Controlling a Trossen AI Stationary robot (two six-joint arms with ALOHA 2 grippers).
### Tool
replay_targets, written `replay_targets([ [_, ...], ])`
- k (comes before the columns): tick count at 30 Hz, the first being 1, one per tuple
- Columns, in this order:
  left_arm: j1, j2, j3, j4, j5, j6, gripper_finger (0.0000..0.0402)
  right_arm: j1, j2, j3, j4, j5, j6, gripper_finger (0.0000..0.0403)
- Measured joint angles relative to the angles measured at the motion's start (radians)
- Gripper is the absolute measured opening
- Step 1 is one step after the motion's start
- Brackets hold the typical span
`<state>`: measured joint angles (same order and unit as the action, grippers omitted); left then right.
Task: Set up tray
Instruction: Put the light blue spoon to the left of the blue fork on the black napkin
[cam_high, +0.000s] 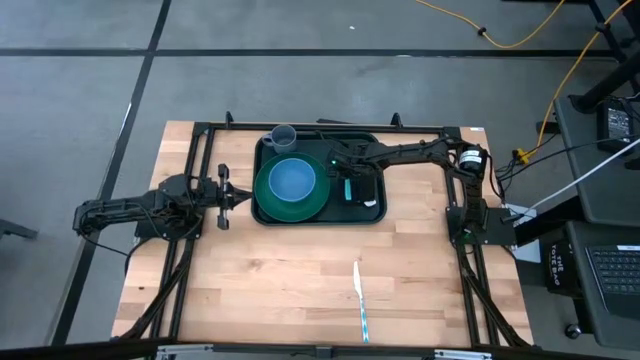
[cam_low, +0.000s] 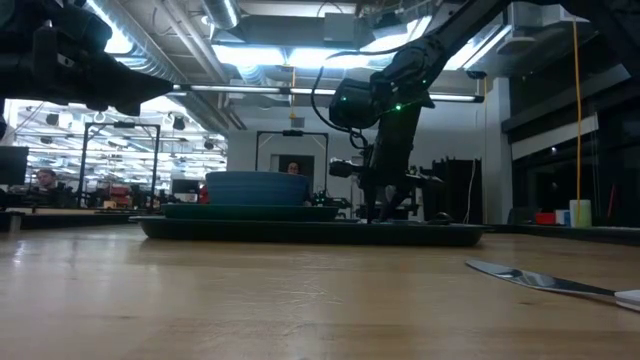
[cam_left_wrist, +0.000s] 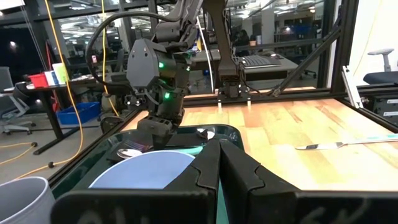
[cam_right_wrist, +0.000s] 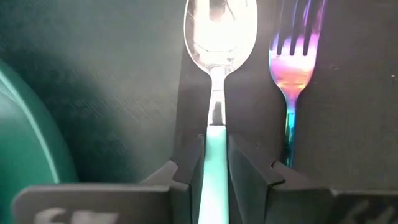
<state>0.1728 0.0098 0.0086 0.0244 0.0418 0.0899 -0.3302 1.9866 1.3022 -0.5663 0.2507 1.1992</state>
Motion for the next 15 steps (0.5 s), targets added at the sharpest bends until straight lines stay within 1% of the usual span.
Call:
replay_targets([
  [15,0.0,0.0,0.0,-0.005,0.0,0.001,0.0003,-0.001,-0.002,0.0,-0.001,-0.001,-0.03,0.008],
])
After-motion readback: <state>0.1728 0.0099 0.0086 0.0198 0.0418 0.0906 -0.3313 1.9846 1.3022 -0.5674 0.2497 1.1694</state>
